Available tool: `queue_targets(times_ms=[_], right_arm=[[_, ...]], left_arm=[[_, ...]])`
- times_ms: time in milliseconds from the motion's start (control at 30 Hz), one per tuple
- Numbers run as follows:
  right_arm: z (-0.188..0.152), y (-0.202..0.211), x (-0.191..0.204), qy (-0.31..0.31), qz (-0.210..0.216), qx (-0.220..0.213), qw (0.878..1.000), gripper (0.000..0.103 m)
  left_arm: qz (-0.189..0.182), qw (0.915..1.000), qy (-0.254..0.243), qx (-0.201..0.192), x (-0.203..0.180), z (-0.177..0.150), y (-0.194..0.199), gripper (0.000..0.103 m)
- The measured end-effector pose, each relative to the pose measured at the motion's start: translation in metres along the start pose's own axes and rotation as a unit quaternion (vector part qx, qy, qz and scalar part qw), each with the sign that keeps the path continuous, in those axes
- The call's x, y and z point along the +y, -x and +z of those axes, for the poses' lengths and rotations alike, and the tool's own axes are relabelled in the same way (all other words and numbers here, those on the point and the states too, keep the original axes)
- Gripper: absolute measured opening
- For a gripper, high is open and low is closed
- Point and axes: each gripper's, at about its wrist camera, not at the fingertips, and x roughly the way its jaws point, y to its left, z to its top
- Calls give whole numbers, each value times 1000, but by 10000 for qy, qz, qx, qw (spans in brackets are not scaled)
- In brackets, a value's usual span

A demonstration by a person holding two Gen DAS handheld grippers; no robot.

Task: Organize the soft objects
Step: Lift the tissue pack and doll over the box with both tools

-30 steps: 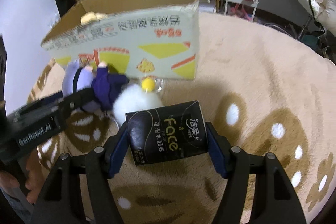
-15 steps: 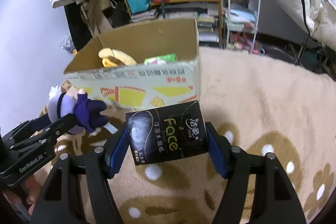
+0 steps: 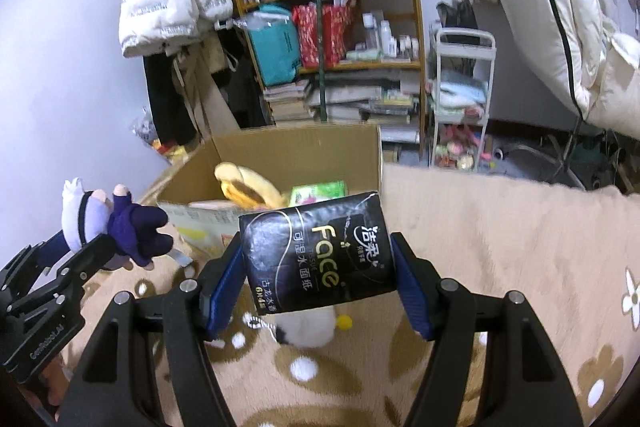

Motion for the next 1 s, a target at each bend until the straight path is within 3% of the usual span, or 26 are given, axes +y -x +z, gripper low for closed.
queue_targets(times_ms=[200,433,733,1000], right_arm=[[20,11,3,96,40,-343,9994,73],[44,16,11,308,43,-700,9971,73],[68,18,19,590,-201,-1279,9898,73],[81,17,21,700,-281,-1500,9858,73]], left_arm=[[197,9986,-66,-477,1,13,13,58],[263,9966,-167,-759,-2,29,11,58],[317,9938,-241,-1035,-4,55,2,58],[269,9929,-314,-1114,-4,72,-7,58]])
